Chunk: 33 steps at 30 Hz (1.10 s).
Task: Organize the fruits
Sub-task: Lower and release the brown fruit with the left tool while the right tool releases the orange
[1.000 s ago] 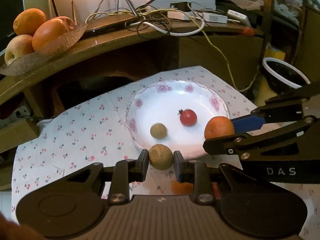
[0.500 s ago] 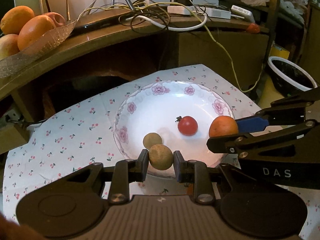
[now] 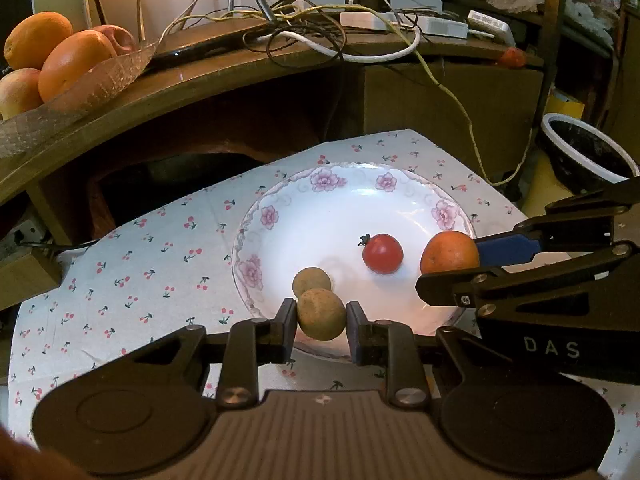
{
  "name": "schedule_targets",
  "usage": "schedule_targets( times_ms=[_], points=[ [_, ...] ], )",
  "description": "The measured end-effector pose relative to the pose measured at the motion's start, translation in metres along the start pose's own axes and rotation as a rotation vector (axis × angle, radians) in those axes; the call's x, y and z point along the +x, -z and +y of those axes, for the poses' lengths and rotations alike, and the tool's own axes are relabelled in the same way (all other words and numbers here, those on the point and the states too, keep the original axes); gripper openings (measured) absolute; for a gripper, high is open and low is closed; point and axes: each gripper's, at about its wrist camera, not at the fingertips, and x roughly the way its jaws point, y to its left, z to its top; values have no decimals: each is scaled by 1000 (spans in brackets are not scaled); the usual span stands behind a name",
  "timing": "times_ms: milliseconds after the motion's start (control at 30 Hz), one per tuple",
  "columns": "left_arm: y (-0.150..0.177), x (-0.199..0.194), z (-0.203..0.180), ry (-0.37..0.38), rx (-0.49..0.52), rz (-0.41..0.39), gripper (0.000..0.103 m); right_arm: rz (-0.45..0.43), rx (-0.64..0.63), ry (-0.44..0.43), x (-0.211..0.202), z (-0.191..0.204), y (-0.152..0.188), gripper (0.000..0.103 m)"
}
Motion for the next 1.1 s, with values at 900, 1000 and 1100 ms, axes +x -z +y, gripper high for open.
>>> schedule_targets(
  times_ms=[900,1000,1100],
  points=[
    [1,7,-1,-19,6,13,30,9,-12,14,7,0,2,34],
    [1,7,-2,-26,7,12,30,11,-11,14,9,0,2,34],
    [1,7,-1,-30,5,12,30,11,-8,16,9,0,2,34]
  ],
)
